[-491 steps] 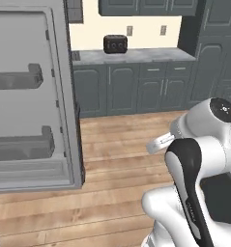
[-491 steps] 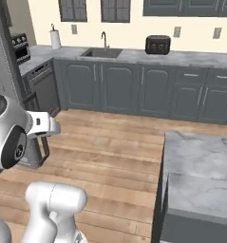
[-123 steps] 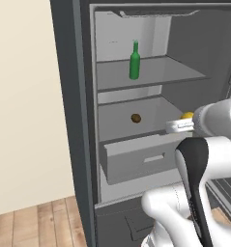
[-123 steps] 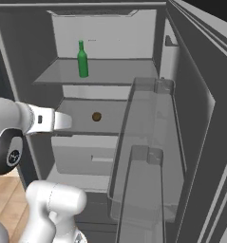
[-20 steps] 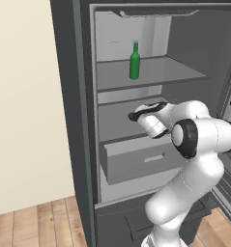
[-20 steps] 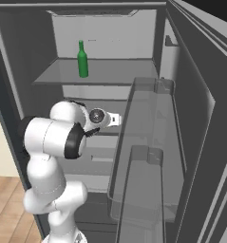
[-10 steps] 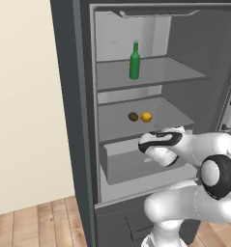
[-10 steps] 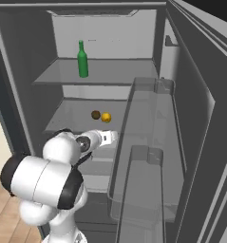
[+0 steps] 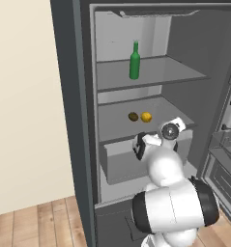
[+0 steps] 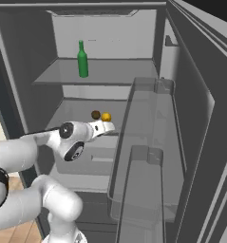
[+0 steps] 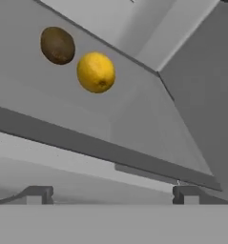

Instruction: Place the beer on the top shelf of the fridge to keep it out of children's reach, and place the lemon and kiwi on lower shelves for easy access.

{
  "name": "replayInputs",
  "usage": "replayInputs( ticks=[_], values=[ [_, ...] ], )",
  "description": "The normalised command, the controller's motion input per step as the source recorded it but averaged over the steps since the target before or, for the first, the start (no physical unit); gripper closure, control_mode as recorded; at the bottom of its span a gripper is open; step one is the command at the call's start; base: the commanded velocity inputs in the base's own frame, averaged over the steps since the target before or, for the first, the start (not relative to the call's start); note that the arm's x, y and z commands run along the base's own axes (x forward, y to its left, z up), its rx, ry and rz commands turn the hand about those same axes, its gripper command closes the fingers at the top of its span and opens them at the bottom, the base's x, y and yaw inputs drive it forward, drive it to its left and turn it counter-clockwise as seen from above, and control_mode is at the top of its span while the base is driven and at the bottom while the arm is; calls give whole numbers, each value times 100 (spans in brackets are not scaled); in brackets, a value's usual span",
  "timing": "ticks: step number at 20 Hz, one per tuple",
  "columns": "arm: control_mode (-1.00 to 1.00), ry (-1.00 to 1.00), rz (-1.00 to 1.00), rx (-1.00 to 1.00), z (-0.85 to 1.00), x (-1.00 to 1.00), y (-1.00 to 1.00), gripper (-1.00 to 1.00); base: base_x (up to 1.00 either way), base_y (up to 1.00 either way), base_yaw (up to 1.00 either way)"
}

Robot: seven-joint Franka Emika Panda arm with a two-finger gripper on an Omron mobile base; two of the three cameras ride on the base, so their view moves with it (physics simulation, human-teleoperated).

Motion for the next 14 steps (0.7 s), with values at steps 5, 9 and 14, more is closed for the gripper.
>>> replayInputs(
  ticks=[5,9,14],
  values=[
    [-100,57,-4,-18,100,-43,0,-100,0,0,0],
    [-100,40,0,-8,85,-88,0,-100,0,0,0],
    [-100,14,0,-3,15,-100,10,-100,0,0,0]
  ],
)
